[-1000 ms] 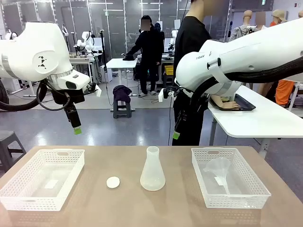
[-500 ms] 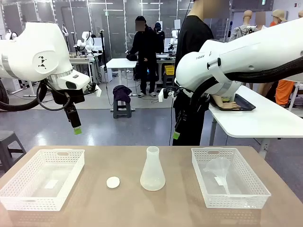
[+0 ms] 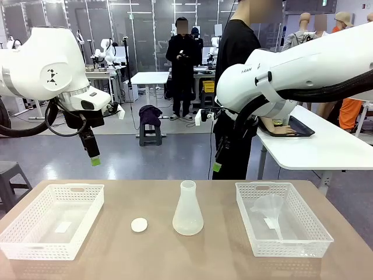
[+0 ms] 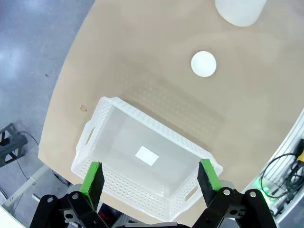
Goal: Prepare the solutions needed for the experiment.
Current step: Pick up the Plastic Funnel and insert it into the Big flask.
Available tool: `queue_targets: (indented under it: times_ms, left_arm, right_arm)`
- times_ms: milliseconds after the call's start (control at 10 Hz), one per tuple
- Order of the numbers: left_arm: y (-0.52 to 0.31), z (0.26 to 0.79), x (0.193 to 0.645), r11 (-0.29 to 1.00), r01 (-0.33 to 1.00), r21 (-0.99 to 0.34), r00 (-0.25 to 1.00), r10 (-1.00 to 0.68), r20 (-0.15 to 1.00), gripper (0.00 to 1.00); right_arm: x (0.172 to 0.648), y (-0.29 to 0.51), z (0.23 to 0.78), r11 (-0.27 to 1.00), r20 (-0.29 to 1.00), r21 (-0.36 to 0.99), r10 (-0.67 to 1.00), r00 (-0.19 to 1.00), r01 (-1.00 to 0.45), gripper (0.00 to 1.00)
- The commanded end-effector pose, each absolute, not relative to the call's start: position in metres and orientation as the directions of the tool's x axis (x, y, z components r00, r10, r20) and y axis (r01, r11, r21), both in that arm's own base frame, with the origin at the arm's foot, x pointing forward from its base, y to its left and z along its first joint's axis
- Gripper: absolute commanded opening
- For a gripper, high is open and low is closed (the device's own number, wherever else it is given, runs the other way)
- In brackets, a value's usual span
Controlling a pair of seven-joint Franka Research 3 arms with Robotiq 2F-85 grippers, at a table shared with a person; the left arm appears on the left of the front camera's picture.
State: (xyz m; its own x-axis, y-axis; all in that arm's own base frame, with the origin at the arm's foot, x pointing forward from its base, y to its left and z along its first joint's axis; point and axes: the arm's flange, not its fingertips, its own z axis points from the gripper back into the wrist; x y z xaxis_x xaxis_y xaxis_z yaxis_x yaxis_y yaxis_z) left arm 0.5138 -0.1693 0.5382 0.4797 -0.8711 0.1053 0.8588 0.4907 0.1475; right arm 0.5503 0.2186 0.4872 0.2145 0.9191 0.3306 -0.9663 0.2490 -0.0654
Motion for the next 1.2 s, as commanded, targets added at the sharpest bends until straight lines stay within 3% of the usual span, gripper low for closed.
queue_targets:
  times_ms: [0, 600, 800, 1100]
  left_arm:
    - [-0.169, 0.539, 0.514, 0.491, 0.858, 0.148, 0.480, -0.871, 0.106, 1.00]
    - [-0.169, 0.538, 0.514, 0.491, 0.859, 0.147, 0.480, -0.871, 0.105, 1.00]
    - [-0.157, 0.545, 0.511, 0.410, 0.898, 0.163, 0.368, -0.900, 0.234, 1.00]
    - [-0.150, 0.549, 0.512, 0.393, 0.908, 0.147, 0.352, -0.903, 0.246, 1.00]
  right_arm:
    - [0.550, 0.219, 0.487, 0.249, 0.331, -0.065, 0.919, 0.214, -0.966, 0.77]
    - [0.550, 0.219, 0.487, 0.249, 0.331, -0.065, 0.919, 0.214, -0.966, 0.77]
    - [0.542, 0.214, 0.500, 0.132, 0.422, -0.134, 0.905, 0.064, -0.982, 0.77]
    - [0.536, 0.204, 0.514, 0.059, 0.450, -0.149, 0.893, -0.014, -0.987, 0.77]
